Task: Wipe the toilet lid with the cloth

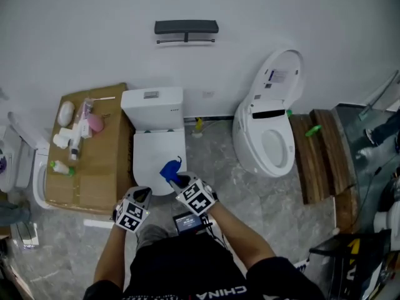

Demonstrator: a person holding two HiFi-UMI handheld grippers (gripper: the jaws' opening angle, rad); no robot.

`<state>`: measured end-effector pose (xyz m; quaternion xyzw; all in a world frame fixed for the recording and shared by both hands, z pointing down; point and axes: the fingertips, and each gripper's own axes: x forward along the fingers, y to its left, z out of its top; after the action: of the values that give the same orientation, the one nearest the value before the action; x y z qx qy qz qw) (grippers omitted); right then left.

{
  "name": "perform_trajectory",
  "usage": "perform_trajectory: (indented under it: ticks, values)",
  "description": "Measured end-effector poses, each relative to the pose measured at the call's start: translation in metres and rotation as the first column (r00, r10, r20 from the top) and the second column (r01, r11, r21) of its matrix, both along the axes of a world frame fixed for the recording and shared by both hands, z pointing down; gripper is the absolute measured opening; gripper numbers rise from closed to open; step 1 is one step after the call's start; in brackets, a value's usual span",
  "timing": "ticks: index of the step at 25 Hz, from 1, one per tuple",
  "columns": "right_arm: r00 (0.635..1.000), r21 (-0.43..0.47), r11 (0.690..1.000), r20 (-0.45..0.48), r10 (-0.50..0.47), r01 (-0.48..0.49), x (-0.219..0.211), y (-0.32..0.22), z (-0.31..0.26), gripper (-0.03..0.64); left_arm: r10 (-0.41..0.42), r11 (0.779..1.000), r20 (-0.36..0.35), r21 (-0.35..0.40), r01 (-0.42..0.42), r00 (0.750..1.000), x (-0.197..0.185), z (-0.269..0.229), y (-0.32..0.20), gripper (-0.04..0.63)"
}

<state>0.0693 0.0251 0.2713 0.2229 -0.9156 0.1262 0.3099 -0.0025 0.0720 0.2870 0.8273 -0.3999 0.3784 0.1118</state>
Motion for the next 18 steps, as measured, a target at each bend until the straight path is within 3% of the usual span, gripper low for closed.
perform_trajectory:
  ticks: [7, 12, 18]
  values:
    - [0.998, -0.017, 0.998, 0.022, 0.056, -0.056, -0.035, -0.011, 0.001, 0.057, 0.018, 1.0, 0.008, 0.005, -0.018, 1.0, -0.035, 0.003, -0.014, 0.011]
    - [0.994, -0.001, 0.995, 0.039, 0.1, -0.1, -0.056, -0.016, -0.012, 0.057, -0.022, 0.997, 0.008, 0.078, 0.022, 1.0, -0.067, -0.007, -0.036, 0.011]
    - [0.987, -0.009, 0.988, 0.039, 0.153, -0.153, -0.056, -0.022, -0.013, 0.057, 0.028, 0.997, 0.005, 0.076, -0.028, 1.0, -0.069, -0.004, -0.044, 0.011]
